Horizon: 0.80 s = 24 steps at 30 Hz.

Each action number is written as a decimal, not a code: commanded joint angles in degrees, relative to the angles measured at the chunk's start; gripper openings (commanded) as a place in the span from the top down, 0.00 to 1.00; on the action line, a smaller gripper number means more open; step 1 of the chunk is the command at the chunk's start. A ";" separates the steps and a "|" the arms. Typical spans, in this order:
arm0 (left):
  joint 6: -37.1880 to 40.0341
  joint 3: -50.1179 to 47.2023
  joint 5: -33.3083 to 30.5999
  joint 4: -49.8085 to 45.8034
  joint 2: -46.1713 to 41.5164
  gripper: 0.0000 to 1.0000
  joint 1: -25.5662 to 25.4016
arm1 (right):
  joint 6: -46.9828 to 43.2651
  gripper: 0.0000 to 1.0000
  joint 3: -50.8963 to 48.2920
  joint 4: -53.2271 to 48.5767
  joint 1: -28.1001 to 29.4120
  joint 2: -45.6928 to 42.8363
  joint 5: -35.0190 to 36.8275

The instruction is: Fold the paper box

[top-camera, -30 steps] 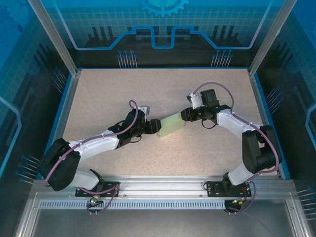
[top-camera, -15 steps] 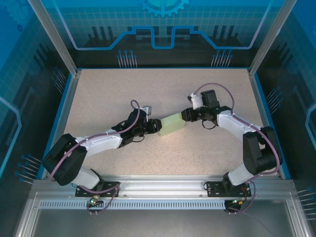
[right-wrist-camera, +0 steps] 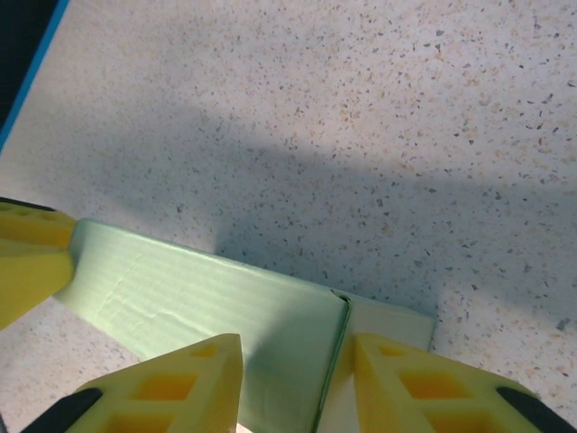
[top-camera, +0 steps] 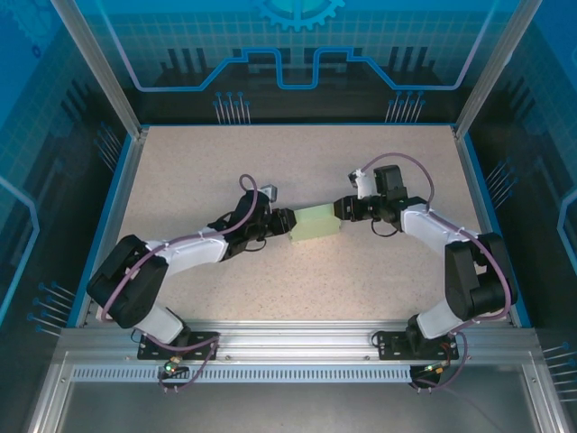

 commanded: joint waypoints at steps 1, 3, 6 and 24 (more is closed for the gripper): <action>2.51 4.16 0.38 -2.12 2.31 0.64 0.22 | 3.26 0.64 1.64 3.52 0.80 1.38 -9.29; 3.34 6.38 0.51 -2.86 3.04 0.64 1.09 | 4.16 0.64 3.22 4.30 0.76 2.19 -9.31; 4.96 9.77 -0.07 -4.28 4.52 0.64 1.96 | 4.63 0.65 6.01 4.57 0.81 3.72 -8.83; 10.64 22.98 -0.49 -9.48 12.58 0.61 4.57 | 3.78 0.65 17.76 2.92 0.85 14.50 -5.51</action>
